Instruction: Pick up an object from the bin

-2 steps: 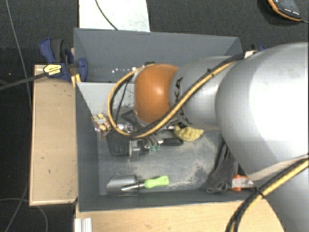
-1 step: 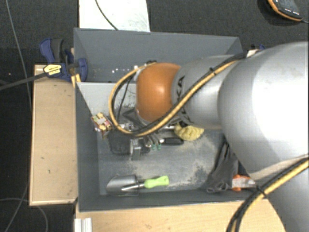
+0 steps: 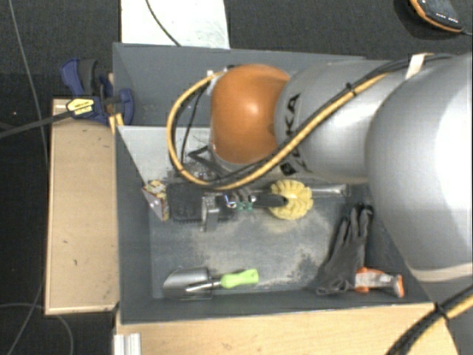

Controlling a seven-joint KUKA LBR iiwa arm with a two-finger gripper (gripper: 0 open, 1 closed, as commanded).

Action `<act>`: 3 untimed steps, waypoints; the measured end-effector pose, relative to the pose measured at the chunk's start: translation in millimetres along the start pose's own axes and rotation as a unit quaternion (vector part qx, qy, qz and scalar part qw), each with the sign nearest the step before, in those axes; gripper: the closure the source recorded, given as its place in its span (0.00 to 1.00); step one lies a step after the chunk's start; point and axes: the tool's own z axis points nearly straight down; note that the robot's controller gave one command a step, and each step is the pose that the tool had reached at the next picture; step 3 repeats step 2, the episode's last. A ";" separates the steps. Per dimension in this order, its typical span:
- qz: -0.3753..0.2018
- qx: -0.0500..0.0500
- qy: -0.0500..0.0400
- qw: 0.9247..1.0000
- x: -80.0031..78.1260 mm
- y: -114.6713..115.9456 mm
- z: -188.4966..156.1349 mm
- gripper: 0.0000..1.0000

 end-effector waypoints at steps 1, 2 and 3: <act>-0.005 -0.001 -0.006 1.000 20.7 -24.1 -62.5 1.00; -0.005 -0.001 -0.007 1.000 19.1 -23.3 -61.0 1.00; -0.005 -0.001 -0.007 1.000 19.1 -23.3 -61.0 1.00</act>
Offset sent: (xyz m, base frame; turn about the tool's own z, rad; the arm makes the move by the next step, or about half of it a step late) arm 0.0024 -0.0145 0.0558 -0.0193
